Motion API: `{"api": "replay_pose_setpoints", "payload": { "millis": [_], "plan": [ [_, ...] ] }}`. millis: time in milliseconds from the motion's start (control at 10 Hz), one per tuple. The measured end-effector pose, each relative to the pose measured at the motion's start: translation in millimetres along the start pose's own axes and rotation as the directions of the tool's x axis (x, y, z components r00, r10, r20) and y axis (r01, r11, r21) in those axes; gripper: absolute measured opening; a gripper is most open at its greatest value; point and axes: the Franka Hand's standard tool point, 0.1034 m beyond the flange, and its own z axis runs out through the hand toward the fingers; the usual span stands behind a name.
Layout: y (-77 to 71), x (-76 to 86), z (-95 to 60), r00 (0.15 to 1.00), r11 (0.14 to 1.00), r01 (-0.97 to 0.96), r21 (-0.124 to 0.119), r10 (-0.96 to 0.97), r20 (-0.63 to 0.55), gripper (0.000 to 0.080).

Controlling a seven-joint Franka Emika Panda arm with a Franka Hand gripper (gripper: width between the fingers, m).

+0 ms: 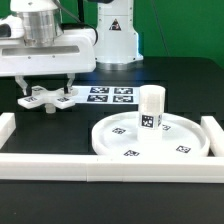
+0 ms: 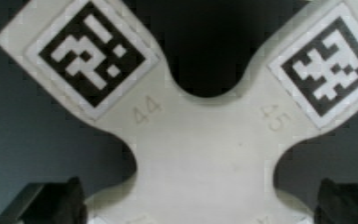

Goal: Assemble round table

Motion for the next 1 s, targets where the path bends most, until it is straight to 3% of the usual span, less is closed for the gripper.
{"api": "replay_pose_setpoints", "payload": {
  "millis": [1000],
  "plan": [
    [-2.1,-1.5,1.2,0.999,0.999,-0.053,0.002,0.053,0.005,0.0649]
  ]
}}
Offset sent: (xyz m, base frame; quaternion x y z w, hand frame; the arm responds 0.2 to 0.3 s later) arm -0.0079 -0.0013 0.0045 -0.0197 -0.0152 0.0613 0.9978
